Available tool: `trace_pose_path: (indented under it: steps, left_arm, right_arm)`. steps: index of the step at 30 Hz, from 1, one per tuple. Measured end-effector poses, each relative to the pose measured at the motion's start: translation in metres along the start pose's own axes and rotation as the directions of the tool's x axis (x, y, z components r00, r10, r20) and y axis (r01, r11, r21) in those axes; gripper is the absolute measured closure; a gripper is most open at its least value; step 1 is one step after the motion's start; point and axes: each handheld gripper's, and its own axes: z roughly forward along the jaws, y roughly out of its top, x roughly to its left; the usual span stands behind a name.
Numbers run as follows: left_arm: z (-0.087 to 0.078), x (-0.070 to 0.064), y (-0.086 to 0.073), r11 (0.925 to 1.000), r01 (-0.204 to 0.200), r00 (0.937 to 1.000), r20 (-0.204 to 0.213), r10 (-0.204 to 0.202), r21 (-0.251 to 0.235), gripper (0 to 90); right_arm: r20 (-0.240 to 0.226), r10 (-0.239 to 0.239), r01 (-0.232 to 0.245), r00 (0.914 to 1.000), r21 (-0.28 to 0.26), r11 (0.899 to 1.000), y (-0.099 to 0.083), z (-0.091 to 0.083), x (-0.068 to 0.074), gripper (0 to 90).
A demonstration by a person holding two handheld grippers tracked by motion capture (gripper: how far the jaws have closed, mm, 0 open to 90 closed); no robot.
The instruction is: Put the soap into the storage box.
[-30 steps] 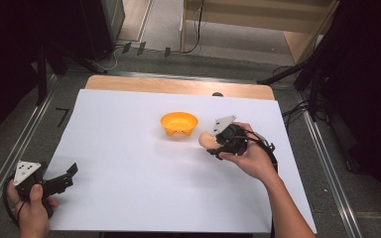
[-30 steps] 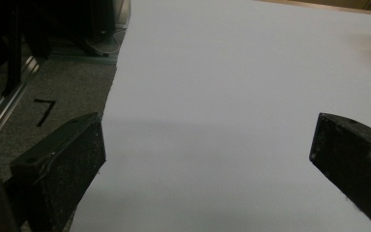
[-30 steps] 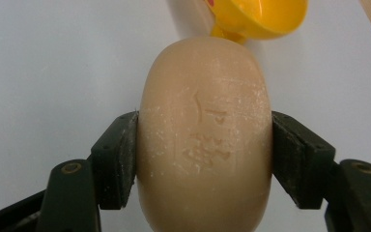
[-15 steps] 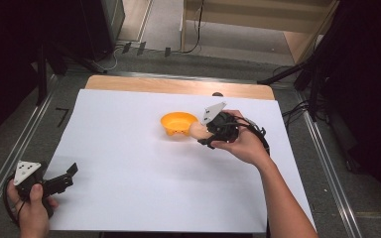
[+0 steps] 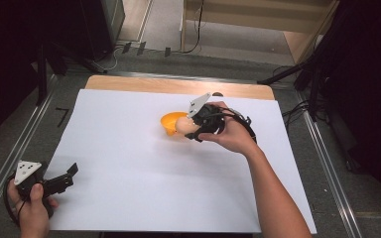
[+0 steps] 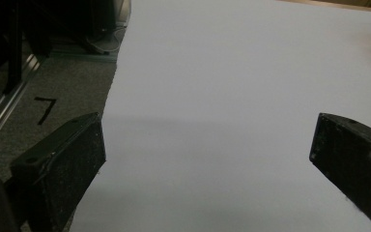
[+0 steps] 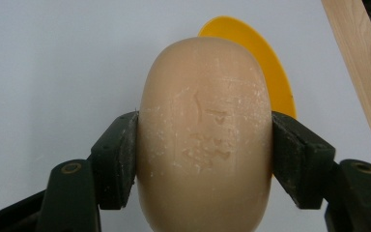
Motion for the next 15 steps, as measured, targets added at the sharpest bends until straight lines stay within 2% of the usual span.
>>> trace_pose_path:
  steps: [4,7,9,12,15]
  left_arm:
    - [0.0,0.0,0.0,1.0,0.004,1.0,0.006,-0.004,-0.002,0.0]
    - [0.0,0.0,0.0,1.0,-0.001,1.0,0.002,0.001,0.003,0.0]
    - [0.0,0.0,0.0,1.0,-0.003,1.0,0.001,0.003,0.0,0.0]
    - [0.0,0.0,0.0,1.0,0.001,1.0,0.005,-0.001,-0.004,0.0]
    - [0.0,0.001,0.0,1.0,0.003,1.0,0.005,-0.003,-0.006,0.0]
  right_arm:
    - [0.0,0.002,-0.002,1.0,0.007,1.0,0.005,0.008,-0.006,33.3]
    - [-0.02,-0.004,0.004,0.9998,-0.009,1.0,0.008,0.012,-0.01,33.3]
    - [-0.037,-0.038,0.038,0.9986,-0.01,0.999,0.011,0.016,-0.014,33.3]
    - [-0.066,-0.056,0.055,0.9963,-0.023,0.998,0.015,0.02,-0.019,33.3]
    - [-0.063,-0.071,0.071,0.9955,0.0,0.997,0.02,0.025,-0.026,33.2]
